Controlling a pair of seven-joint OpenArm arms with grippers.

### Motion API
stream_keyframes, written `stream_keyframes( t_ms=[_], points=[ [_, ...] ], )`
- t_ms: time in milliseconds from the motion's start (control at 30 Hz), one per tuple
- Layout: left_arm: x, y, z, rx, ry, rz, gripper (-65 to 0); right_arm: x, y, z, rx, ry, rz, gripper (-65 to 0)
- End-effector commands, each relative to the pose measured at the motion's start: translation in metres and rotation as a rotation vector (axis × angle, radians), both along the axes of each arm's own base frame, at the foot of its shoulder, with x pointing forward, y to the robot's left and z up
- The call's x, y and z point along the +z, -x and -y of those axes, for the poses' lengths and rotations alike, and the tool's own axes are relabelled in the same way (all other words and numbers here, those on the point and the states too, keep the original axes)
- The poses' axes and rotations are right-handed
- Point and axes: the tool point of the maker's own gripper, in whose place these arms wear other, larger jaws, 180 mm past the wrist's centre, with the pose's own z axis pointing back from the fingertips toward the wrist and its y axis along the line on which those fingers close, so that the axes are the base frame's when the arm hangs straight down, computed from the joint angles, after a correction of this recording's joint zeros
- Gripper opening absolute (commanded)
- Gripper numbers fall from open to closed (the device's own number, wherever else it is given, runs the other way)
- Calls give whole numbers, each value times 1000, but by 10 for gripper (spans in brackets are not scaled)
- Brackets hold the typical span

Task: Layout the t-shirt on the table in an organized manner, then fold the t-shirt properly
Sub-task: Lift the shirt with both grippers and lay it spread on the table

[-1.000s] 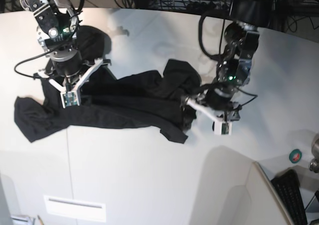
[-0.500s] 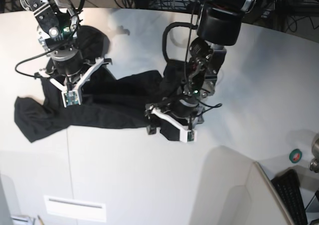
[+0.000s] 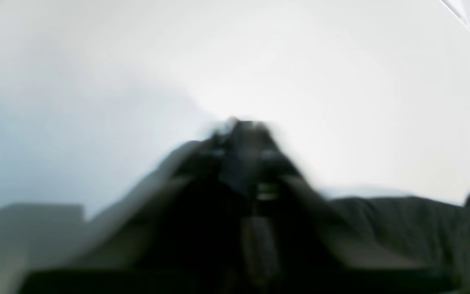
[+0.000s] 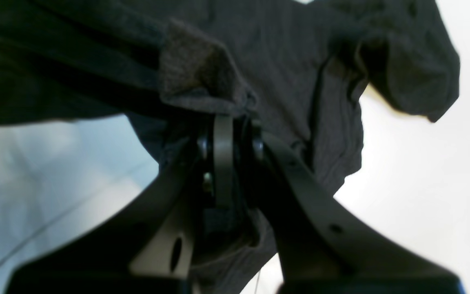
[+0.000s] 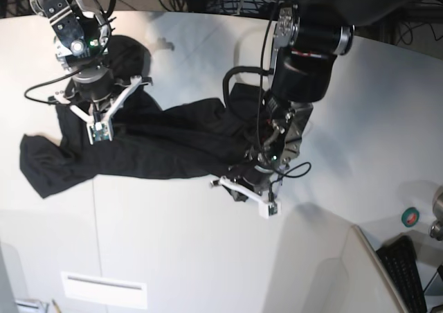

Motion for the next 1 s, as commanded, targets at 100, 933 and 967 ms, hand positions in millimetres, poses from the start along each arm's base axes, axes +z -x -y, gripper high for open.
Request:
stream_keyframes(
  t_ms=[100, 933, 967],
  points=[
    [36, -39, 11, -7, 15, 78, -650, 13, -32, 12, -11, 38, 79, -650],
    [385, -37, -24, -31, -55, 997, -650, 354, -129, 201, -277, 367, 991, -650],
    [384, -24, -27, -35, -68, 1006, -650, 347, -120, 207, -291, 374, 988, -650]
  ],
)
